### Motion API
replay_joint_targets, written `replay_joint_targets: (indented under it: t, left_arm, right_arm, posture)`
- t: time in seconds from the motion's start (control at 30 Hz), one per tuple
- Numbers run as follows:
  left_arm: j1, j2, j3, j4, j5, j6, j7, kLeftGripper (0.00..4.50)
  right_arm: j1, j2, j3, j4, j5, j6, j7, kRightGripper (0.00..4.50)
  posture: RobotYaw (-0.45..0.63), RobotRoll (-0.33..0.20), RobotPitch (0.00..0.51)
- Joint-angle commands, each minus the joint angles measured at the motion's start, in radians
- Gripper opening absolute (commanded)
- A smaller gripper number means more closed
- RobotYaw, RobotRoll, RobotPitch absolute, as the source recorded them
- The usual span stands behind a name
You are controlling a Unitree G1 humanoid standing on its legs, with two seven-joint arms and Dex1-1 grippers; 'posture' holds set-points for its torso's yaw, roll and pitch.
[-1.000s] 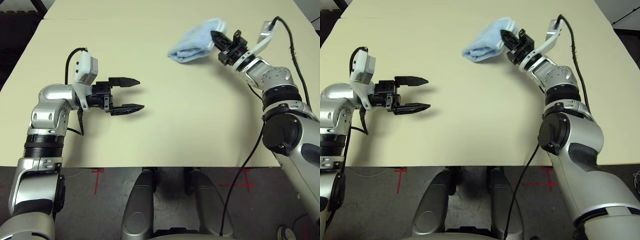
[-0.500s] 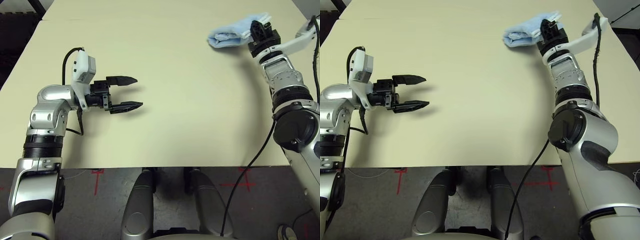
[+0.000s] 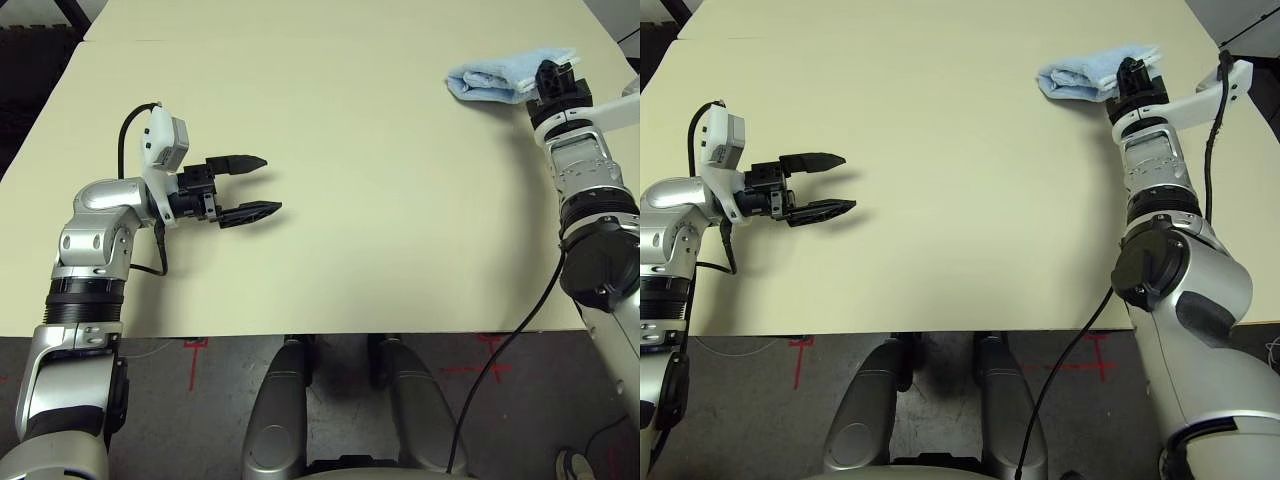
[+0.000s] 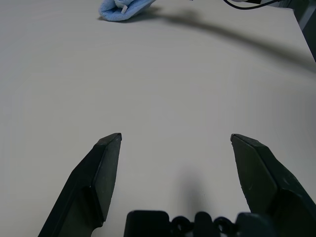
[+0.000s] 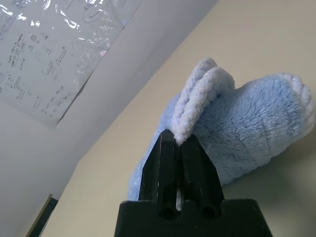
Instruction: Fold the towel and set it aside.
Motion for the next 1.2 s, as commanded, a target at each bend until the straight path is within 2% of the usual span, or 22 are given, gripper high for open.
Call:
replay_joint_targets:
  t: [0.03,0.4,0.57,0.93,1.2]
  left_arm:
    - [0.005,-0.008,-0.008,0.009,-0.002,-0.003,-0.009,4.50]
    - [0.021,-0.017,-0.008,-0.013,-0.005,0.007,-0.001,4.50]
    - [0.023,-0.019,-0.009,-0.013,-0.002,0.011,-0.001,4.50]
    - [0.007,-0.021,-0.020,0.002,0.006,0.002,-0.013,4.50]
    - [-0.005,-0.020,-0.024,0.007,0.008,0.000,-0.009,4.50]
  right_arm:
    - [0.021,0.026,-0.018,-0.027,0.024,-0.032,-0.013,0.02]
    - [0.127,0.146,-0.032,-0.151,0.054,-0.113,-0.177,0.02]
    - [0.145,0.166,-0.017,-0.213,0.066,-0.030,-0.277,0.02]
    - [0.149,0.296,0.030,-0.403,0.114,0.103,-0.369,0.02]
    - [0.160,0.293,0.033,-0.402,0.107,0.077,-0.413,0.02]
  posture:
    - [0.10,0.000,0.267]
    - [0.09,0.000,0.274]
    - [0.09,0.000,0.277]
    - [0.10,0.000,0.272]
    - [0.11,0.000,0.273]
